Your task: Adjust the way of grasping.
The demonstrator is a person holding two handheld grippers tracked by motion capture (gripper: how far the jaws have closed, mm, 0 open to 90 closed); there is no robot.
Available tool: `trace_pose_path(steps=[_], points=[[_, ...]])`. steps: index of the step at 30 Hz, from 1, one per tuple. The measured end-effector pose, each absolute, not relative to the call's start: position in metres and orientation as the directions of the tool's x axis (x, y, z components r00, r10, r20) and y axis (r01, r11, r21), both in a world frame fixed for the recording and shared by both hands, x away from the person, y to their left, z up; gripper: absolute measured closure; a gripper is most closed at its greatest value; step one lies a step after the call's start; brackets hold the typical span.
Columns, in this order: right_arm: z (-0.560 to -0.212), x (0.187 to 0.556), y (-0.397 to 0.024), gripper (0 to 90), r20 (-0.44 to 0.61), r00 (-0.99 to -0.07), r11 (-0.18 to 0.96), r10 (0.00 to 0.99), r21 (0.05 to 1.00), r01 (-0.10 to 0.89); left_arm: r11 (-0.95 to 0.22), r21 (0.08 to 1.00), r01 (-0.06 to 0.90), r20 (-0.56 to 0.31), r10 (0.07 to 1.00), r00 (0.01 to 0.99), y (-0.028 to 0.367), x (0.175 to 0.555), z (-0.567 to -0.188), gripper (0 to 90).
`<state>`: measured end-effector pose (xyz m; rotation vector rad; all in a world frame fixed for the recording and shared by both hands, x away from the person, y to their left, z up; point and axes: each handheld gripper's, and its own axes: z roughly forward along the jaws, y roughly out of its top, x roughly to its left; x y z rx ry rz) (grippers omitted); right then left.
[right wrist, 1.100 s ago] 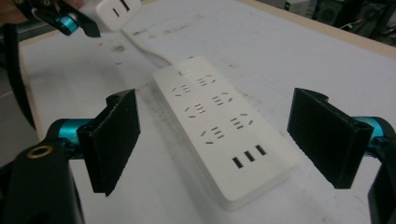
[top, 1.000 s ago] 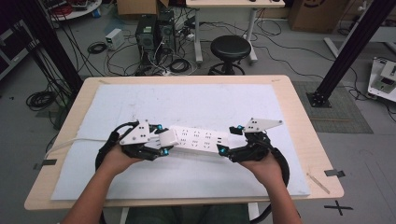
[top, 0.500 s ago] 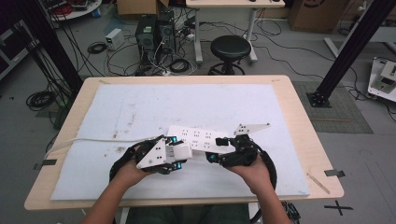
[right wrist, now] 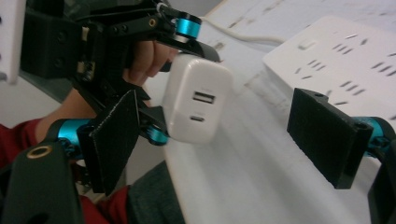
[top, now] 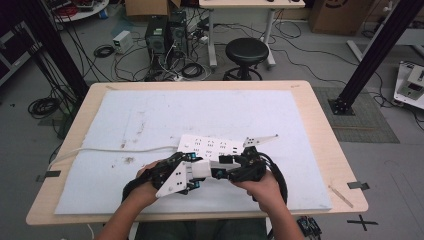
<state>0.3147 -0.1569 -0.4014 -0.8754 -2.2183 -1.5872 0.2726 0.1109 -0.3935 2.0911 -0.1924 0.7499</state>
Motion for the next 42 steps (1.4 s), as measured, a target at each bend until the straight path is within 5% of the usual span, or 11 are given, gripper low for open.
trace_pose_path(steps=[10, 24, 29, 36, 42], points=[[-0.415, 0.316, -0.139, 22.8, 0.614, -0.753, 0.197, 0.238, 0.728, 0.656, -0.584, 0.679, -0.445, 0.620, 0.132, 0.773, 0.107, 0.265, -0.392, 42.4], [-0.420, 0.316, -0.134, 59.3, 0.646, -0.753, 0.157, 0.129, 0.736, 0.658, -0.566, 0.676, -0.472, 0.634, 0.121, 0.763, 0.103, 0.262, -0.390, 42.4], [-0.422, 0.318, -0.135, 62.7, 0.656, -0.743, 0.164, 0.130, 0.725, 0.669, -0.576, 0.690, -0.439, 0.608, 0.131, 0.783, 0.101, 0.266, -0.391, 41.3], [-0.420, 0.320, -0.144, 63.1, 0.650, -0.737, 0.137, 0.185, 0.725, 0.674, -0.540, 0.763, -0.355, 0.523, 0.193, 0.831, 0.111, 0.274, -0.389, 24.5], [-0.415, 0.321, -0.155, 63.1, 0.630, -0.747, 0.112, 0.214, 0.744, 0.659, -0.519, 0.803, -0.293, 0.472, 0.254, 0.844, 0.131, 0.279, -0.378, 23.8]])
